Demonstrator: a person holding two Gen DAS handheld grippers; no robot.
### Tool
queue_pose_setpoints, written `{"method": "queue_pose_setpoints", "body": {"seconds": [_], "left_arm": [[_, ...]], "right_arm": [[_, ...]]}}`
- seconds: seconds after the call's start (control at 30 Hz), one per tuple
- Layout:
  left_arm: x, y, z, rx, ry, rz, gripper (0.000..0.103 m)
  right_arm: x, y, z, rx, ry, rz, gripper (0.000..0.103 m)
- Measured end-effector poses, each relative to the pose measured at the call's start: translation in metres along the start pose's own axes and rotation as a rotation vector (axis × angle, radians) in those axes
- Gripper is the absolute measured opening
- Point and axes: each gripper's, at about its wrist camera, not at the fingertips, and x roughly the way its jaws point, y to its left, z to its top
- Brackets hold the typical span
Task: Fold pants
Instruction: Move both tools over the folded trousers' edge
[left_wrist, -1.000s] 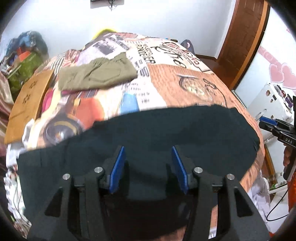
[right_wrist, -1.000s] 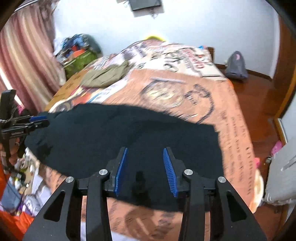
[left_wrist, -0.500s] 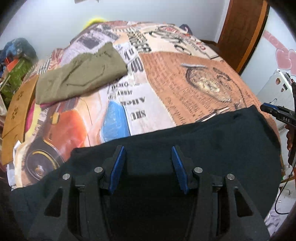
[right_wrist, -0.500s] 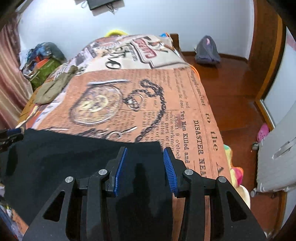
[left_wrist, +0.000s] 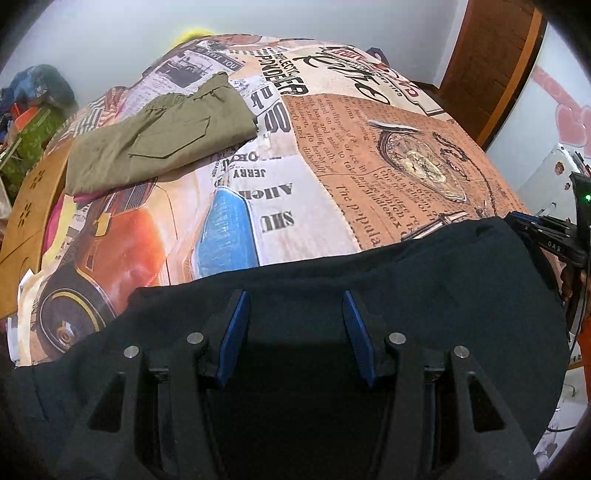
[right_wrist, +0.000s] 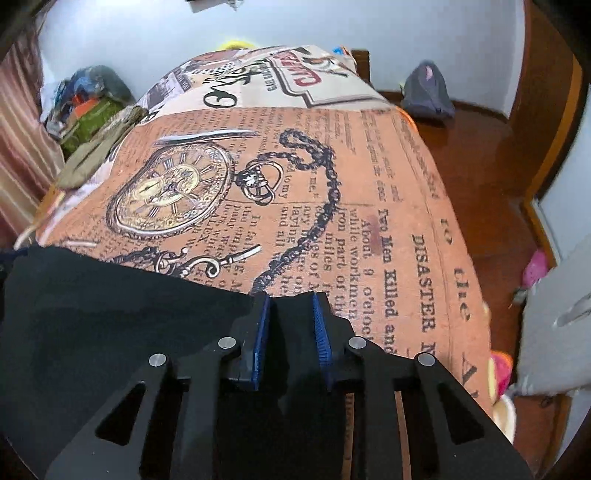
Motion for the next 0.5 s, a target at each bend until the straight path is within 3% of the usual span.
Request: {"method": "queue_pose_setpoints", "body": {"seconds": [0.13,0.27,0.5], "left_arm": [[0.0,0.0,-0.001,-0.003,-0.002,0.01,0.054],[0.0,0.0,-0.001,-0.002,-0.004,0.021,0.058],[0.001,0.003,-0.001,0.01,-0.017,0.062,0.072]], "right_arm": [[-0.01,0.007,-0.003,-0.046,-0.044,-0.059,0.009],[-0.018,0.001,-0.002,-0.023,-0.076,-0.063,0.008],[-0.024,-0.004,0.002,0.016,-0.122,-0.081,0.007]]}}
